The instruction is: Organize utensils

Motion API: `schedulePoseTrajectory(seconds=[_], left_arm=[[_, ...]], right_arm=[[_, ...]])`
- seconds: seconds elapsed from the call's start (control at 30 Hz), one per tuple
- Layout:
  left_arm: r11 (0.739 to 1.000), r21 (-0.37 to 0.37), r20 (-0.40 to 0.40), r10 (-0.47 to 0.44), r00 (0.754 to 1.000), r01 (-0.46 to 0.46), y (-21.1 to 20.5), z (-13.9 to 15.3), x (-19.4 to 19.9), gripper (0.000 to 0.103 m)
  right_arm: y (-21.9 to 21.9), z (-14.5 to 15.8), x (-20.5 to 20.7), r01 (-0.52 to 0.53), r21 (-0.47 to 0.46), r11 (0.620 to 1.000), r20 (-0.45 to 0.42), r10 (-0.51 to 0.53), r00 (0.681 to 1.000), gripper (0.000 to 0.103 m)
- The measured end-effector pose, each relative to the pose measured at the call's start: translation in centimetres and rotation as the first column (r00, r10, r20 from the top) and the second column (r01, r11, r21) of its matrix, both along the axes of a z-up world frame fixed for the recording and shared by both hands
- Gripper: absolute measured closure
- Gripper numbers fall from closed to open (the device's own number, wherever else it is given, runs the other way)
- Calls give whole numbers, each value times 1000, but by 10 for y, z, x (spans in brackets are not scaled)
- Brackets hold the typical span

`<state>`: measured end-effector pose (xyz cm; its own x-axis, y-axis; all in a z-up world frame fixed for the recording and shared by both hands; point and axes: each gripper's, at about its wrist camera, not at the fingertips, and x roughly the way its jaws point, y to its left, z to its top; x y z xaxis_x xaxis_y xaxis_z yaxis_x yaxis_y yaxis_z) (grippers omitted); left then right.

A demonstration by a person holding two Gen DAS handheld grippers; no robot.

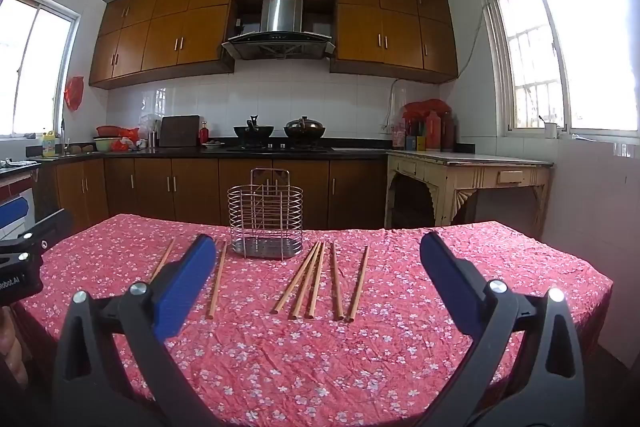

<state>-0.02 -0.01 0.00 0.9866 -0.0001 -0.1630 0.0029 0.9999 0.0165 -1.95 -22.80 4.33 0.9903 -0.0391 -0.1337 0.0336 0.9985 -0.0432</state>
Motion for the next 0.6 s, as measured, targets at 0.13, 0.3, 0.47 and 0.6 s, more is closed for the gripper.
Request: schedulePoseTrajectory(seconds=[0.13, 0.3, 0.47, 0.6], left_arm=[[1000, -1, -2, 3, 1000, -3, 0, 0, 0, 2], [1000, 0, -4, 0, 1000, 0, 0, 0, 0, 2], [1000, 0, -5, 0, 1000, 0, 0, 0, 0, 2], [1000, 0, -4, 2, 1000, -2, 0, 0, 0, 2]], right_arm=[[0, 0, 0, 0, 2, 1000, 0, 0, 1000, 4], [-1, -1, 0, 0, 2, 1000, 0, 0, 1000, 4], [-2, -1, 0, 0, 6, 1000, 0, 0, 1000, 4], [-2, -1, 0, 0, 5, 1000, 1, 0, 1000, 4]])
